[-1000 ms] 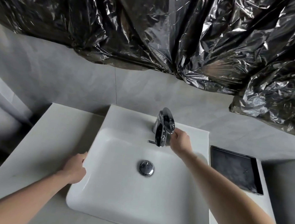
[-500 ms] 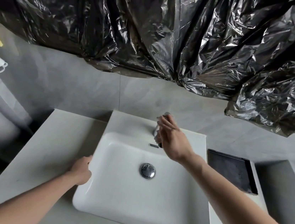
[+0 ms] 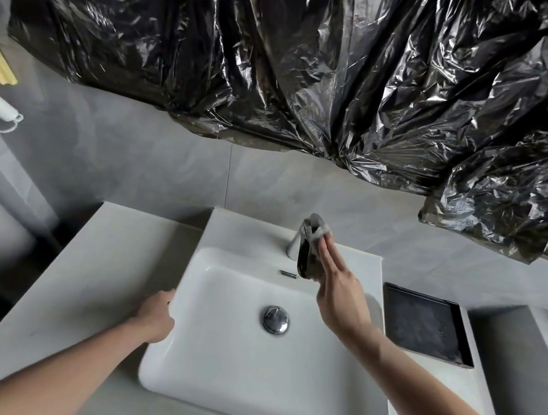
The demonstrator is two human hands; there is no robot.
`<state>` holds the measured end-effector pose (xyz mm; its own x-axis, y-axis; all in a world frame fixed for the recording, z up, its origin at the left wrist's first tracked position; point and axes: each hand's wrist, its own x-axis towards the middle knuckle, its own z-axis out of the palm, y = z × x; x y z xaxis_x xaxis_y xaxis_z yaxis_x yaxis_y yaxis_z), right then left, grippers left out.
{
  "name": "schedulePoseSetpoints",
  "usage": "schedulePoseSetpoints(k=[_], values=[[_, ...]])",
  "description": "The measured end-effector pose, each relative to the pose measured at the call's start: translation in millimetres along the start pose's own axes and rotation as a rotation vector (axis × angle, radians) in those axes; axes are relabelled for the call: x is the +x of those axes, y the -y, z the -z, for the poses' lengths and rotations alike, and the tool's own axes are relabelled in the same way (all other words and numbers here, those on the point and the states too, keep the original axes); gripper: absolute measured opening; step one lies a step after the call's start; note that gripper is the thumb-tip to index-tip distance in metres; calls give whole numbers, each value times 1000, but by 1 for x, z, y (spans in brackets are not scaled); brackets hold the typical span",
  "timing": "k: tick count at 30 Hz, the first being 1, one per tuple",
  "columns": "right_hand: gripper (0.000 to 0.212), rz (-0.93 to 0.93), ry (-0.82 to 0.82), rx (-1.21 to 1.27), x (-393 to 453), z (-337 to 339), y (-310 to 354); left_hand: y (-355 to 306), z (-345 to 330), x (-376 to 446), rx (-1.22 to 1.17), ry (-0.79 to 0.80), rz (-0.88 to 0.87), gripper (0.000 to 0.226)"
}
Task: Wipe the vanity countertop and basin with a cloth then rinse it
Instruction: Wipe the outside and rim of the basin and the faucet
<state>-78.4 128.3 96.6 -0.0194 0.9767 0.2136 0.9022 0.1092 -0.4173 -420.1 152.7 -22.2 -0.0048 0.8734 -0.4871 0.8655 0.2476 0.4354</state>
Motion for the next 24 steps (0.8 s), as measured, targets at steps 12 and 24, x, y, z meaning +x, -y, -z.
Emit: schedulePoseSetpoints(k=[12,24], values=[[46,46,1,-12,53,6,20,2,-1,3,-13,18,28,64],[62,-5,-183,199,-38,-11,10,3,-1,5,-7,39,53,67]])
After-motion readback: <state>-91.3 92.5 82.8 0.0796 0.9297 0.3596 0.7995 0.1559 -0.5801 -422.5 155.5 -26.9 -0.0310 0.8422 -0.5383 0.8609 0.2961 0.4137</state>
